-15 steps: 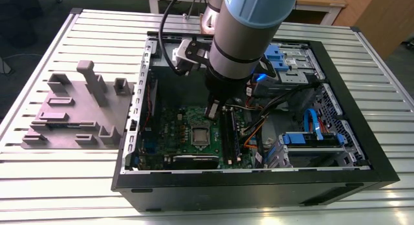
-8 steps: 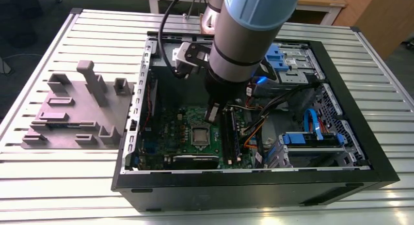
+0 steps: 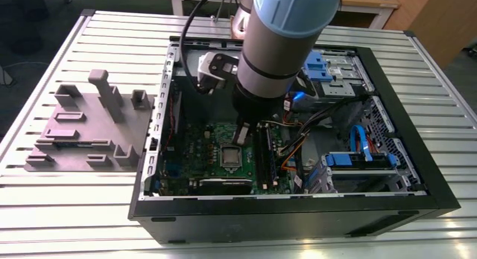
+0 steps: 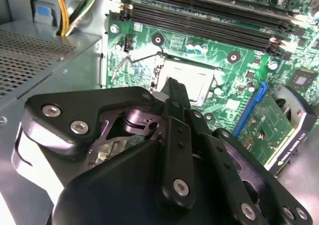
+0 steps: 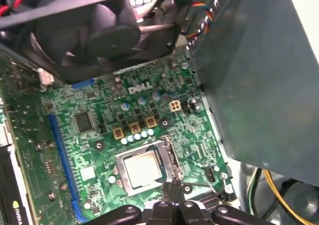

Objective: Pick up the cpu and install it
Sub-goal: 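Close the cpu cover, then install the first cpu locking lever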

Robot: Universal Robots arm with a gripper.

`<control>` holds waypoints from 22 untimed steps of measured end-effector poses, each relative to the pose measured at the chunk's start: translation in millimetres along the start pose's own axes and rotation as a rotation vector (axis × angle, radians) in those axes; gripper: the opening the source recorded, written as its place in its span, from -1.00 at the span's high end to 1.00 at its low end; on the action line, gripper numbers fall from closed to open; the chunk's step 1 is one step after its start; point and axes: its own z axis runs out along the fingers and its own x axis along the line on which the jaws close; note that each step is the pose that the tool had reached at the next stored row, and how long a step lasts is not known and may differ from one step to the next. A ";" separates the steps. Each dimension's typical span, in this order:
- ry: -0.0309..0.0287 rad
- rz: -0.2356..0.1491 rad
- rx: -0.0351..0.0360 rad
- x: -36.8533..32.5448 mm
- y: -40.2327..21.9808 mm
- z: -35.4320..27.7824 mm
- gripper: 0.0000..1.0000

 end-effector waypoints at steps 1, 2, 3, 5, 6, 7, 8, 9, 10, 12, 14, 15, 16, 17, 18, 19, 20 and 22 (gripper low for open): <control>0.0021 -0.001 0.0004 0.6 0.3 0.1 0.80; 0.0044 -0.002 0.0008 1.3 0.3 0.1 0.80; 0.0058 -0.002 0.0010 2.3 0.8 0.2 0.80; 0.0066 -0.003 0.0011 4.4 3.9 1.0 0.80; 0.0065 -0.003 0.0011 5.0 5.2 1.6 0.80; 0.0065 -0.004 0.0011 5.6 6.9 2.1 0.80; 0.0066 -0.003 0.0011 6.0 7.8 2.4 0.80; 0.0067 -0.003 0.0011 6.0 8.0 2.5 0.80; 0.0068 -0.004 0.0010 6.1 8.0 2.5 0.80; 0.0068 -0.004 0.0011 6.1 8.0 2.5 0.80; 0.0067 -0.003 0.0011 6.3 8.4 2.9 0.80; 0.0067 -0.003 0.0011 6.3 8.4 2.9 0.80; 0.0067 -0.004 0.0011 6.3 8.4 2.9 0.80; 0.0067 -0.003 0.0011 6.3 8.5 3.0 0.80; 0.0067 -0.003 0.0010 6.3 8.5 3.0 0.80; 0.0067 -0.004 0.0011 6.3 8.5 3.0 0.80; 0.0067 -0.004 0.0011 6.3 8.5 3.0 0.80; 0.0066 -0.004 0.0012 6.4 8.7 3.1 0.80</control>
